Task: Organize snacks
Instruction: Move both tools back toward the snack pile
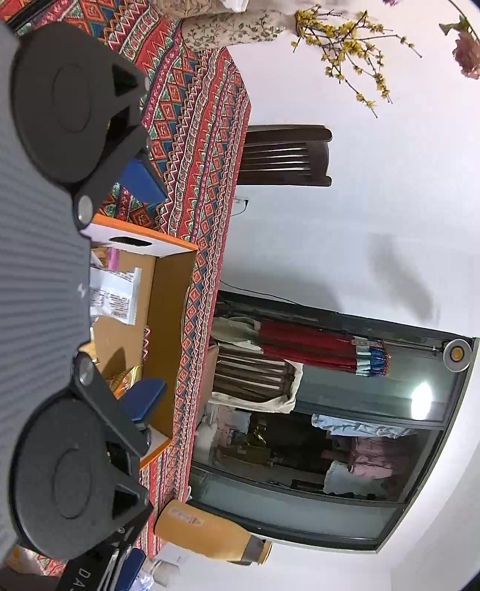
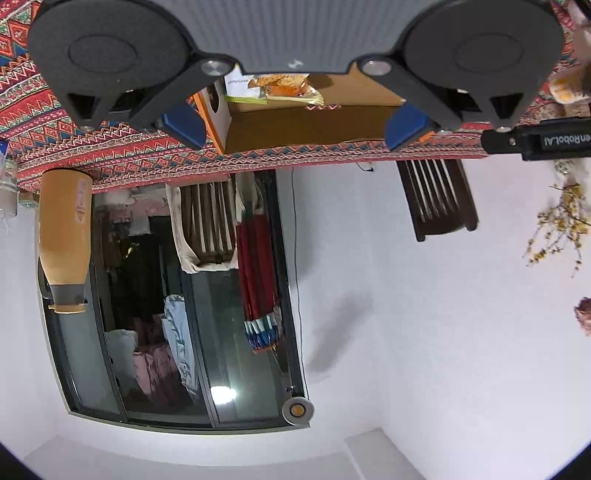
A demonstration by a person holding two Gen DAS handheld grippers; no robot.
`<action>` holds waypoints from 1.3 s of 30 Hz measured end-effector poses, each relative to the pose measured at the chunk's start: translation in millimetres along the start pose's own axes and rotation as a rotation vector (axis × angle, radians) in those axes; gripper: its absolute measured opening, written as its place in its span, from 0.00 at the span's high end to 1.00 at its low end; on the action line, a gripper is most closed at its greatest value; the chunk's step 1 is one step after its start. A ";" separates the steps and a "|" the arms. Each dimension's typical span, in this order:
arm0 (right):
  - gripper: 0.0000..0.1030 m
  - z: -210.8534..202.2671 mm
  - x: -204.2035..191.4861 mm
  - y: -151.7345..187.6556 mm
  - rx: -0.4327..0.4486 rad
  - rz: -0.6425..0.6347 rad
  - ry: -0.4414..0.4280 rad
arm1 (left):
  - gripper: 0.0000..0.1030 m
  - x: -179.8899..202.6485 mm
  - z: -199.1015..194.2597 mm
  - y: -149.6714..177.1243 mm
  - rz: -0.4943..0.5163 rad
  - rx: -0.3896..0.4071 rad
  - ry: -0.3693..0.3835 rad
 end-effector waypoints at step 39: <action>0.14 -118.8 -5.0 121.2 -0.312 -0.069 -0.012 | 0.00 -65.0 -93.3 96.9 0.011 -0.175 -0.041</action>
Point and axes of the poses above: each gripper's, at about its wrist camera, not at the fingertips, and z roughly the way its jaws point, x to its right, y to its underside, the point moved 9 cm from there along z, roughly the way its jaws point, and after that the axes turned 6 degrees about x, right-handed, at the moved point
